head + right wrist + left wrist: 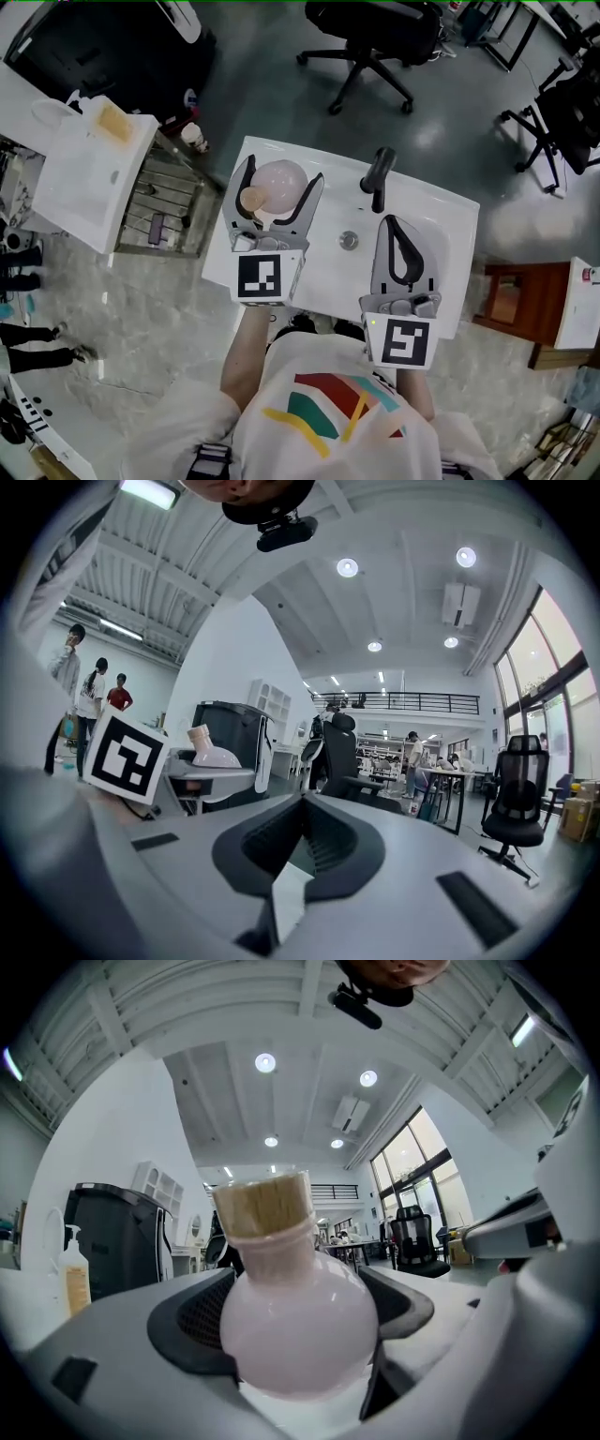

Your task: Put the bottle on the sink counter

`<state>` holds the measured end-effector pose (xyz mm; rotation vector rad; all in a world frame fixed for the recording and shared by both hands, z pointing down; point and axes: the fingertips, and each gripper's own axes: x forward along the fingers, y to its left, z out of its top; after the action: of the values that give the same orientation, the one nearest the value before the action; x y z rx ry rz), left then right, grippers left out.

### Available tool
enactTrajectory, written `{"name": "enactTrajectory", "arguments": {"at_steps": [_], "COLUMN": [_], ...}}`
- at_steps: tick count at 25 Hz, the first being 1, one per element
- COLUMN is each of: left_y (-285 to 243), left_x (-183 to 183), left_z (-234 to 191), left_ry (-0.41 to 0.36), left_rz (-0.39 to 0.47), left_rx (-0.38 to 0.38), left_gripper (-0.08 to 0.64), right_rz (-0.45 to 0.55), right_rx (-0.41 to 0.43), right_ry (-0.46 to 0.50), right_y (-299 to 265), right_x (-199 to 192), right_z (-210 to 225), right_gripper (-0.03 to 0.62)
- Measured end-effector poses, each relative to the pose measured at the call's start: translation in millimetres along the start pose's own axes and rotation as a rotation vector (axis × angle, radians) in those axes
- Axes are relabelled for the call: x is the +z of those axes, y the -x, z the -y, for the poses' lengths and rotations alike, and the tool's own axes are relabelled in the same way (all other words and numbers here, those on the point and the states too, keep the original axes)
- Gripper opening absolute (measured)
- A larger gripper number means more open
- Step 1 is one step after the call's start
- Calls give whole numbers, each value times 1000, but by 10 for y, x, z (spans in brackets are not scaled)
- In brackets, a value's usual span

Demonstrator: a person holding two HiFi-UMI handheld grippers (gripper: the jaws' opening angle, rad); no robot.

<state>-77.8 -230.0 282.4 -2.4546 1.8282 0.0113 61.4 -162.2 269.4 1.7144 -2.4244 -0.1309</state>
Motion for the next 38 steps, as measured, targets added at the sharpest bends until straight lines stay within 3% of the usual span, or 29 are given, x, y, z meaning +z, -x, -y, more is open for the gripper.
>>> {"name": "enactTrajectory", "arguments": {"at_steps": [8,22,38], "left_y": [-258,-639,-796], "left_x": [-344,-791,-1453], "left_z": [-325,-708,-883], "left_ry": [2,-65,-109], "left_rz": [-88,-171,-291], "left_rx": [45,88,78], "left_gripper": [396,397,397], "right_rz": [-52,-163,-284], "right_rx": [20,49,69], "right_ry": [-8,-15,-58], "right_y": [-101,-319,-330], "right_x": [-160,-520,-931], "right_z": [-99,-193,-331], "right_gripper": [12,12,12]}}
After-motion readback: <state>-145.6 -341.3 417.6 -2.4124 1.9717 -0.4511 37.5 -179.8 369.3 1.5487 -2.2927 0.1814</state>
